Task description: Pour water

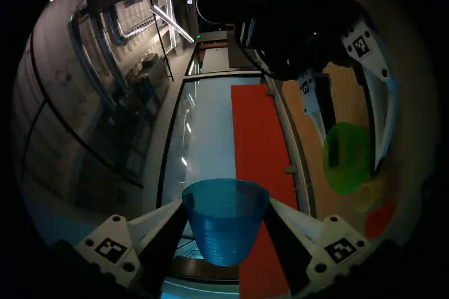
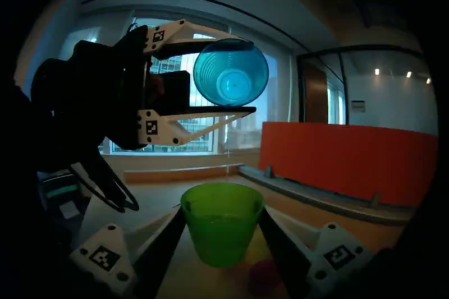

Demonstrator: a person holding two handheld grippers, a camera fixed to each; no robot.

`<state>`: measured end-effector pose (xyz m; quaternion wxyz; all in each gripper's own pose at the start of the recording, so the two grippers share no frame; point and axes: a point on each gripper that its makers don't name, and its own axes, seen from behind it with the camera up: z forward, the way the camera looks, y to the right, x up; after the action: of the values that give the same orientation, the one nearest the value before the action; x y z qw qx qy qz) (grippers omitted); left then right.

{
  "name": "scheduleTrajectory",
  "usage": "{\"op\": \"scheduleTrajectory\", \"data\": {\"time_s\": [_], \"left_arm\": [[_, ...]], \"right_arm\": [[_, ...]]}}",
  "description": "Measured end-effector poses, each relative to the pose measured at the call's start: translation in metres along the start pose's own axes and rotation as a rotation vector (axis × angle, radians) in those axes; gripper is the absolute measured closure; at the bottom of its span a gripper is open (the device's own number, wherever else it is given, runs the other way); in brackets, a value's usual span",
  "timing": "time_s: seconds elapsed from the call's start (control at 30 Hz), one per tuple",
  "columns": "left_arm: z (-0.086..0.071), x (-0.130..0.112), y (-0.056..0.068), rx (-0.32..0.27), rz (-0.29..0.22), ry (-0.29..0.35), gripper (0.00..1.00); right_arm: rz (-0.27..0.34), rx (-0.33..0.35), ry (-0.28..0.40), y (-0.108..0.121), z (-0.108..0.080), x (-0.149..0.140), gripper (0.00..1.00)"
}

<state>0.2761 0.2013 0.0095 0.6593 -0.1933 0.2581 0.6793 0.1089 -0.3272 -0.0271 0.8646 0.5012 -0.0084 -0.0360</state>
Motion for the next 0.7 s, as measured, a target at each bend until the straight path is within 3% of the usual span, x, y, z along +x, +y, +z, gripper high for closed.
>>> {"op": "scheduleTrajectory", "data": {"time_s": [0.2,0.4,0.53,0.7], "left_arm": [[0.001,0.001,-0.001,0.005,0.019,0.004,0.14],[0.003,-0.002,-0.004,0.007,0.000,0.001,0.14],[0.004,-0.006,-0.004,0.007,-0.043,-0.005,0.14],[0.005,-0.012,0.004,-0.008,-0.149,-0.020,0.14]], "right_arm": [[0.001,-0.001,0.002,0.001,0.000,0.000,0.10],[0.001,0.000,0.002,0.001,0.001,0.000,0.11],[0.001,-0.002,0.003,0.001,0.000,0.001,0.11],[0.003,-0.005,0.004,0.002,0.000,0.001,0.11]]}}
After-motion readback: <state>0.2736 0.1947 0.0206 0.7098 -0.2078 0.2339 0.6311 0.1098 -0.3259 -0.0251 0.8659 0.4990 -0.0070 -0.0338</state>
